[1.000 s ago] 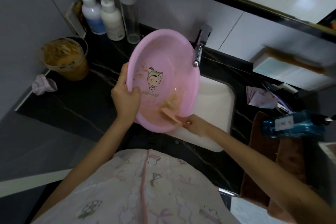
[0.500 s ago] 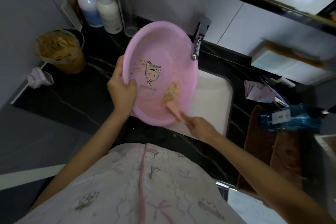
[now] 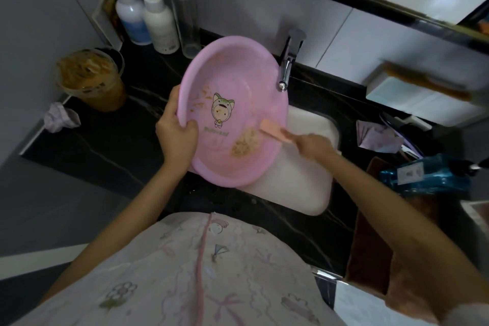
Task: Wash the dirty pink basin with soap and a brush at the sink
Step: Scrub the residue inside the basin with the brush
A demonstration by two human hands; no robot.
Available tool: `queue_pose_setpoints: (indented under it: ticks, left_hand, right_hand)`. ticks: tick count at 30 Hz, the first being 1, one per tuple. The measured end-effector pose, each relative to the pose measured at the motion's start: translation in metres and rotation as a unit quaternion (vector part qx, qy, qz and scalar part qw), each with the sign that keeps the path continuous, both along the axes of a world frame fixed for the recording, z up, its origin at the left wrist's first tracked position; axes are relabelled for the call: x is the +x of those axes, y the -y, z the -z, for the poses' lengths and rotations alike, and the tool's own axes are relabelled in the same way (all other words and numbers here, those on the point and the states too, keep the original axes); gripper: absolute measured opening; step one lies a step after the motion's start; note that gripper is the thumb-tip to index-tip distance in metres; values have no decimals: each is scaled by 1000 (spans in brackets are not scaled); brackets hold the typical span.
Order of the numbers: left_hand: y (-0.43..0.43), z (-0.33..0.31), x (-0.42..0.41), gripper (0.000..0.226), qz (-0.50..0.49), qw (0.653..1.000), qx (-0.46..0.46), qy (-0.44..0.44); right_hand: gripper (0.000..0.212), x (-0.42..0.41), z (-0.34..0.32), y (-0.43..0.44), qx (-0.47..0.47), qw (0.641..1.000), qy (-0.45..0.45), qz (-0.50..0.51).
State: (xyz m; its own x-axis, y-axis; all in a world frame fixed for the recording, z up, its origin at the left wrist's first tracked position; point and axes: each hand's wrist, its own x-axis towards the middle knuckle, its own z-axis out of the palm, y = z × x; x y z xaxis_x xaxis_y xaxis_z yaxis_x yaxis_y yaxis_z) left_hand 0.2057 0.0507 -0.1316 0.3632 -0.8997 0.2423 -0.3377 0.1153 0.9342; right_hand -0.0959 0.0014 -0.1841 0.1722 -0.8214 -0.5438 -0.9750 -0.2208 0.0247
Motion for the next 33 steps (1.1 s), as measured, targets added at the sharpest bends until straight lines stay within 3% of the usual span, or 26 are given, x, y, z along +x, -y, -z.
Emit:
queue_pose_setpoints:
  ticks: [3,5,7,10,12,17,18,21,22,25,26,29,30,33]
  left_hand:
    - [-2,0,0,70,1,1000,3,3]
    - [0,-1,1,69,0,1000,1,7]
    - [1,-2,1,69,4,1000,-6,8]
    - [1,-4,-2,69,1,1000,-4,7]
    - [1,-5,-2,70,-5,1000,-2,8]
    - [1,-2,2,70,0,1000,1,7]
    - [1,-2,1,71,-2,1000,1,6]
    - [1,-2,1,72,-11,1000,4,11]
    - [1,-1,1,72,-11,1000,3,14]
    - [3,-2,0,72,-10,1000,-1,9]
    - [4,-3,-1,72,-10,1000,-2,9]
    - [2,-3,0,72,-12,1000,4,12]
    - [1,-2,0,73,-13,1000,6,13]
    - [1,-3,-1,76,-4,1000,0,16]
  right_hand:
    - [70,3,-18,32,-111,992,-55,-24]
    - [70,4,-19,37,-132,990,-49,-9]
    - [69,3,-5,23,-80,997,-7,9]
    - [70,7,13,-17,81,995,52,-17]
    - [68,3,12,-19,111,992,60,-20]
    - [67,-15,-16,29,-91,996,-10,8]
    - [67,-11,-16,29,-84,996,-17,-5]
    - [62,1,-4,14,63,995,-2,-76]
    - [61,-1,-9,16,59,995,-9,-78]
    - [64,-10,-29,44,-102,993,-53,-30]
    - [65,-5,-34,47,-105,992,-61,-27]
    - [54,17,-24,30,47,997,-26,-53]
    - [54,16,-22,30,49,997,-22,-51]
    - [68,5,-21,37,-70,997,-21,-15]
